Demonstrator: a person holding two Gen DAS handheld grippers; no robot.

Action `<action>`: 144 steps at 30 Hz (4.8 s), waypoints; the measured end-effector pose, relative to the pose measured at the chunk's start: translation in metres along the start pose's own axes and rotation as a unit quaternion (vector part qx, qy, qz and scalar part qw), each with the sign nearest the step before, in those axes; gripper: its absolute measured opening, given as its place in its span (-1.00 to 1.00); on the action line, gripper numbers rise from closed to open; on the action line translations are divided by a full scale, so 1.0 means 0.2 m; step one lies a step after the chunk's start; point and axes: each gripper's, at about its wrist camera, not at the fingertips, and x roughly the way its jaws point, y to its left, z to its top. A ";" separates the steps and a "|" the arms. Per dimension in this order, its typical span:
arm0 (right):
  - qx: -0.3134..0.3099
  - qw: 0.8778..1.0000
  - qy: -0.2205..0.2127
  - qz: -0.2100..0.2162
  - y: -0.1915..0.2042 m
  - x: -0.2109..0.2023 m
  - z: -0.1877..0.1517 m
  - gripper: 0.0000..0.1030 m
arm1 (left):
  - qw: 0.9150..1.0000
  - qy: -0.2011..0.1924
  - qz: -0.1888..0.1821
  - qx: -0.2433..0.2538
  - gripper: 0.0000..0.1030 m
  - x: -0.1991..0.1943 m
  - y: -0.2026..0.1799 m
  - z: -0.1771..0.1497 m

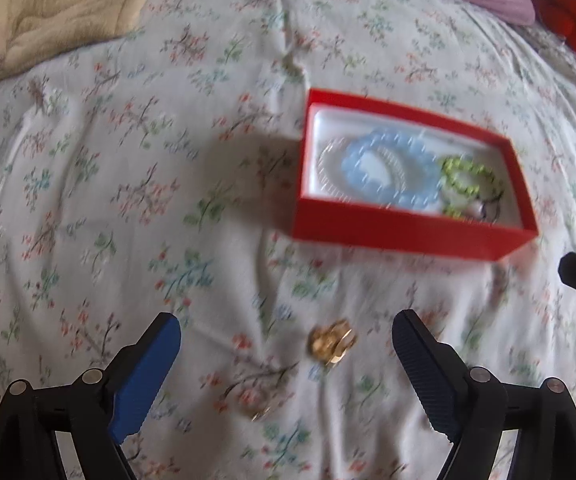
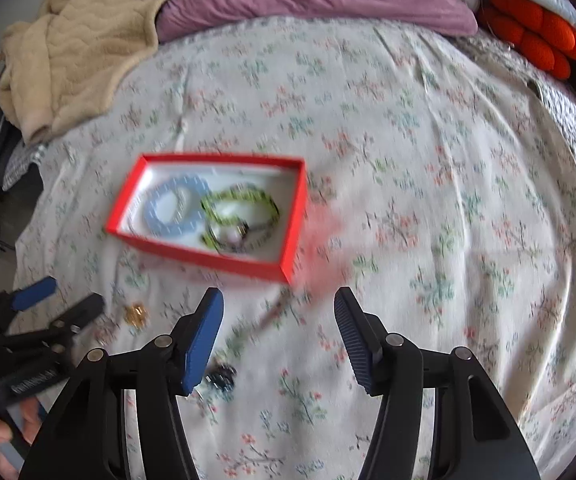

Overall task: Organize jewelry
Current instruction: 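Withdraw both grippers from the red box, then move the left gripper to the gold ring and close on it, then lift the gold ring with the left gripper while the right grasps the black flower clip, then carry the ring and clip into the red box and open both grippers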

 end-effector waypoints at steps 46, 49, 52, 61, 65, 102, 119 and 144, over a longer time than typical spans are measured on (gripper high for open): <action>-0.077 0.993 0.085 -0.033 -0.01 0.18 -0.52 0.19 | 0.982 -0.038 -0.071 0.171 -0.18 0.19 -0.13 -0.22; -0.081 0.992 0.087 -0.033 0.04 0.18 -0.53 0.19 | 0.983 -0.034 -0.070 0.166 -0.22 0.21 -0.15 -0.21; -0.082 0.992 0.087 -0.031 0.05 0.17 -0.53 0.19 | 0.985 -0.030 -0.066 0.155 -0.39 0.23 -0.16 -0.19; -0.080 0.993 0.088 -0.028 0.05 0.19 -0.51 0.19 | 0.986 -0.028 -0.066 0.147 -0.53 0.23 -0.19 -0.19; -0.074 0.993 0.088 -0.018 0.02 0.18 -0.48 0.19 | 0.987 -0.031 -0.068 0.141 -0.58 0.21 -0.17 -0.19; -0.060 0.993 0.095 0.031 0.33 0.36 -0.30 -0.51 | 0.993 -0.018 -0.035 0.108 -0.58 0.10 -0.02 -0.24; -0.048 0.996 0.055 0.059 0.25 0.16 -0.25 -0.51 | 0.994 -0.031 -0.047 0.098 -0.58 0.04 -0.05 -0.20; 0.036 0.994 -0.009 0.107 0.12 0.05 0.06 -0.51 | 0.990 -0.096 -0.087 0.061 -0.58 0.06 -0.20 0.13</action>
